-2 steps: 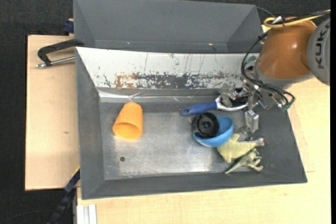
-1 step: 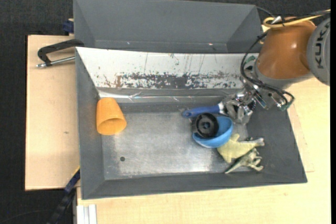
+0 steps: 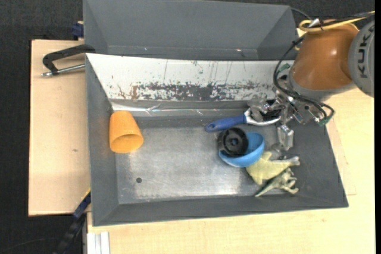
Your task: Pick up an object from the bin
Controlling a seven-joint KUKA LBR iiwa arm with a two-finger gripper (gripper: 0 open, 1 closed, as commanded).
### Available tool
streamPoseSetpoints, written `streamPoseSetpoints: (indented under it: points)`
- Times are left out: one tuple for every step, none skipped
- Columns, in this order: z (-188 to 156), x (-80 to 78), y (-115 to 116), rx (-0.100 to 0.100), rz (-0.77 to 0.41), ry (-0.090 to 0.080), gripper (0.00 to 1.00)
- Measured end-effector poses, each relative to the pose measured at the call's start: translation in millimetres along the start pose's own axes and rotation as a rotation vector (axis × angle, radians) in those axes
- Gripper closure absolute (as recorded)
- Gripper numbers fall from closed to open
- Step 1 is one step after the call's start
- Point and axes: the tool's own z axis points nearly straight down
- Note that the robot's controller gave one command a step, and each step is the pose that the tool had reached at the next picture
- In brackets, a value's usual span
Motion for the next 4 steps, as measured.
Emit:
streamPoseSetpoints:
  points:
    - [0, -0.9, 1, -0.002, 0.0, -0.002, 1.0]
    - [0, 0.2, 0, 0.0, 0.0, 0.001, 0.0]
    - [17, 9.1, 83, -0.007, -0.101, 0.004, 0.0]
    - [17, 10.2, 79, -0.004, -0.095, 0.003, 1.0]
